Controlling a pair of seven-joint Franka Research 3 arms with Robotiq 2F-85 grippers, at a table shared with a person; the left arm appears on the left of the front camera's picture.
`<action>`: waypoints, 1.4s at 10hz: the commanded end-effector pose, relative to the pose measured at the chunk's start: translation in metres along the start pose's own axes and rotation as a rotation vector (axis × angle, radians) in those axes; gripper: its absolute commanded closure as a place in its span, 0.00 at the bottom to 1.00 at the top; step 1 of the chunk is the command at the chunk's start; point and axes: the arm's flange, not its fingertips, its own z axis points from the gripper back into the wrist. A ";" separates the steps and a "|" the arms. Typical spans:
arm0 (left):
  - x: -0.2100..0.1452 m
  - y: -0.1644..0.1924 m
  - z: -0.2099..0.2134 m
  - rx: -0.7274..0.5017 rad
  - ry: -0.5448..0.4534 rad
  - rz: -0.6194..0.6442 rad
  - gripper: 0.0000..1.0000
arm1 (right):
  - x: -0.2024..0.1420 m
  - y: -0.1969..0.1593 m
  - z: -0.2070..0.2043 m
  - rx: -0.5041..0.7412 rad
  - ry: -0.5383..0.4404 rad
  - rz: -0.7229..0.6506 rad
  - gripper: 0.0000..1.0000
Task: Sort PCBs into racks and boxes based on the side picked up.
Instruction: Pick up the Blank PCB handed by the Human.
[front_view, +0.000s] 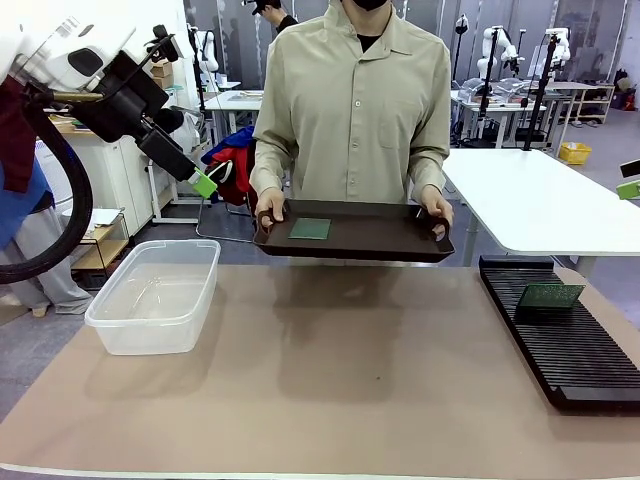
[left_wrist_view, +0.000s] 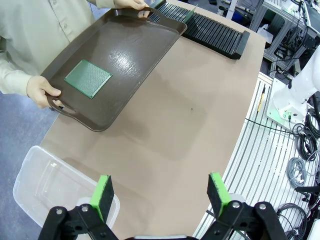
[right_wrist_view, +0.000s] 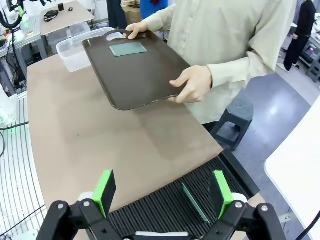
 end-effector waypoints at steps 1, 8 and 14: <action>-0.001 -0.001 -0.001 0.007 -0.004 -0.006 0.00 | 0.002 -0.004 -0.007 -0.046 -0.043 -0.005 0.00; -0.001 -0.001 -0.001 0.007 -0.004 -0.006 0.00 | 0.000 -0.002 0.001 -0.018 -0.001 -0.001 0.00; -0.001 -0.001 -0.001 0.007 -0.004 -0.006 0.00 | 0.000 -0.002 0.001 -0.018 -0.001 -0.001 0.00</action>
